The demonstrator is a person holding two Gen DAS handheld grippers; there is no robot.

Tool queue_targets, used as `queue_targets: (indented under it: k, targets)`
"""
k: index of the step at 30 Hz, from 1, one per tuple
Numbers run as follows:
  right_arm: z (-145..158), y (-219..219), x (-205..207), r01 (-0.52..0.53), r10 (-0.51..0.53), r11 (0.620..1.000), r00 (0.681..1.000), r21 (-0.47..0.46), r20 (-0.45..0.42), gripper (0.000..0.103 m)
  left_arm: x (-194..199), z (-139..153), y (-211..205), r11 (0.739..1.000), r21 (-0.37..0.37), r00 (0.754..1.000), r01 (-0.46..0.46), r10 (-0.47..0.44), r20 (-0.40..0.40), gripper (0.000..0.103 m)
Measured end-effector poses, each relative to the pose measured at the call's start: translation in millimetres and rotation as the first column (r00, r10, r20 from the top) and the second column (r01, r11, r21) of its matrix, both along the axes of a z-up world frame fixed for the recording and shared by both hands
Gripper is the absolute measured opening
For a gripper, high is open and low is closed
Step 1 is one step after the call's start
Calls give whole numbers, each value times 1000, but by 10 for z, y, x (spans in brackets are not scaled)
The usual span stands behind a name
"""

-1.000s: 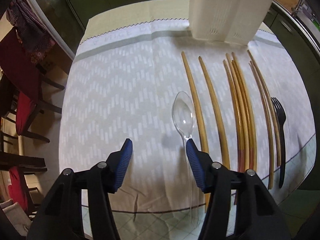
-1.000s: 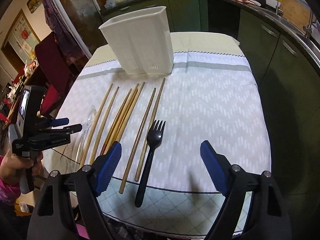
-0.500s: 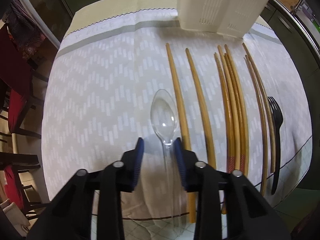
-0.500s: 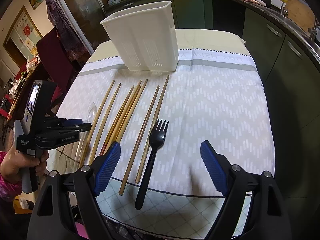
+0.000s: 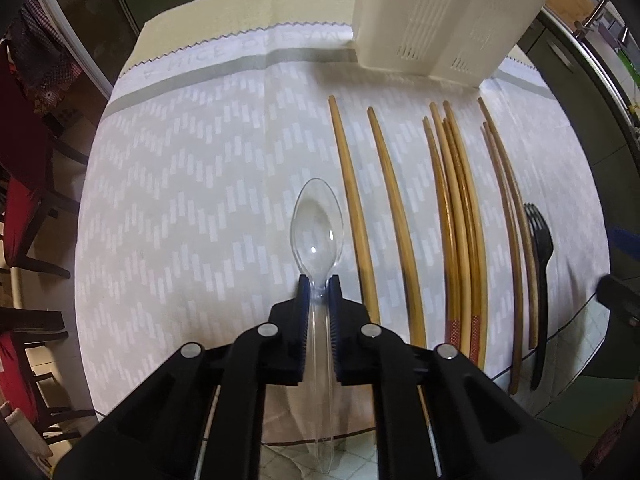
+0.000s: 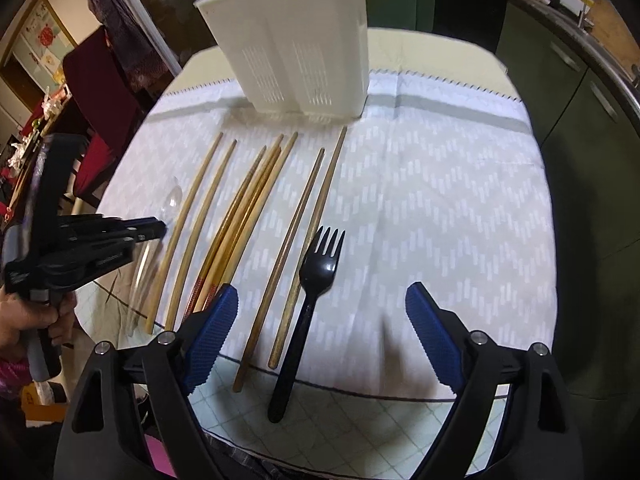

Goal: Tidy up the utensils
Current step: 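Grasp the black plastic fork with the right gripper while the left gripper lifts the spoon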

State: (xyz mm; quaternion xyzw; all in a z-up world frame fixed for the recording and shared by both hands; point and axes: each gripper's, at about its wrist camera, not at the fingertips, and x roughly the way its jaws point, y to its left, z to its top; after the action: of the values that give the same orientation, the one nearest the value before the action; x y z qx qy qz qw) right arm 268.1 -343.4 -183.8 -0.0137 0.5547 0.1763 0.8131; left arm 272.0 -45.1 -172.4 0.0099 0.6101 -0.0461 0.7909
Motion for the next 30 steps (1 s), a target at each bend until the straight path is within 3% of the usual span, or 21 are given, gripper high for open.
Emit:
queue_targets:
  k: [5,9,14,25,30]
  targets:
    - [-161,137,105,-23,20,999,996,-31,-83,58,-21,153,57,1000,-6,999,21,-21,44,10]
    - [-265,180,144,-20,10,996,994,-91,-110,53,-103,226,44,999,-8,998,36,-35,60,10]
    - [-386,170,144,-17,-2,989,991,-145,-132,40,-209,237,36,999,-16,996,51,-49,68,10]
    - [-536,317,129,-46,22,986,988,-160,-152,29,-254,265,4,998,-16,995,66,-64,81,10]
    - [-565,470,156,-46,20,981,991,-187,-136,29,-260,296,1,997,-20,993,71,-69,93,10]
